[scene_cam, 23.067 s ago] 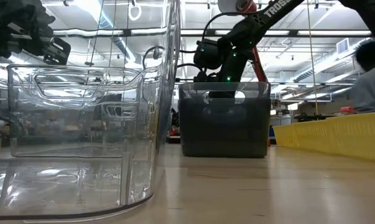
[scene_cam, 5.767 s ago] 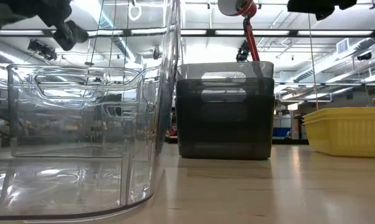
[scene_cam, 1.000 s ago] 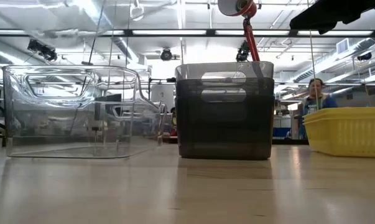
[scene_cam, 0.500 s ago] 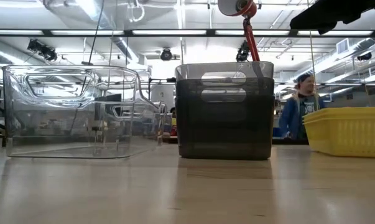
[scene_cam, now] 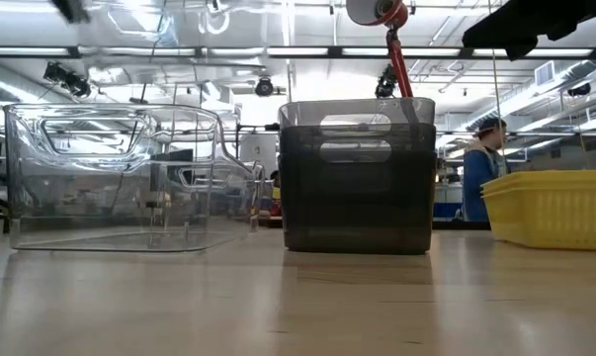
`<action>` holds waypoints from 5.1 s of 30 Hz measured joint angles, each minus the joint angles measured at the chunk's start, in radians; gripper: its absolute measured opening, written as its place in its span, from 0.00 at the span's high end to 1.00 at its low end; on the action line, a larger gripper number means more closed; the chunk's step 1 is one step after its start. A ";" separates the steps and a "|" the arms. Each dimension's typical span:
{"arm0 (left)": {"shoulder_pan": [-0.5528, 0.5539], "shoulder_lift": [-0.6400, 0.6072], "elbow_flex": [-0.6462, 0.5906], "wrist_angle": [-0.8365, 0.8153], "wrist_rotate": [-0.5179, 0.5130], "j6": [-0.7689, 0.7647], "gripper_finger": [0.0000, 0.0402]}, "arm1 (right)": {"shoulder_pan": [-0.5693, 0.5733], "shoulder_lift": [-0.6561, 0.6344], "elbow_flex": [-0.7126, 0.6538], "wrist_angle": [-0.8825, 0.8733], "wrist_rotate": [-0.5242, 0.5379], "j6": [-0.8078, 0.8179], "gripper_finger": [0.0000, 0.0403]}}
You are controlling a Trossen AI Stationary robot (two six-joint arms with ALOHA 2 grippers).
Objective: Stack baskets by color
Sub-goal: Stack the bottom transparent bin on the middle transparent bin, then stack the top transparent bin on the bottom transparent bins
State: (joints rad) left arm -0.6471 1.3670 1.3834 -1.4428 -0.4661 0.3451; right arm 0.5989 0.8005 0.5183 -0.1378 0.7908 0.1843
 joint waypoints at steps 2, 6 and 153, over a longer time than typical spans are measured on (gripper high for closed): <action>0.029 -0.036 -0.054 0.004 0.029 0.052 0.99 | -0.008 0.000 -0.004 0.024 0.024 0.011 0.81; 0.096 -0.054 -0.116 0.000 0.121 0.199 0.99 | -0.027 0.000 -0.004 0.060 0.032 0.025 0.81; 0.645 0.456 0.685 -0.025 0.176 -0.775 0.99 | -0.172 -0.002 -0.171 0.303 -0.131 -0.193 0.81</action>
State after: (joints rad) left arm -0.0025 1.8233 2.0687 -1.4677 -0.2905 -0.4297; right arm 0.4272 0.7982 0.3469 0.1648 0.6601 -0.0085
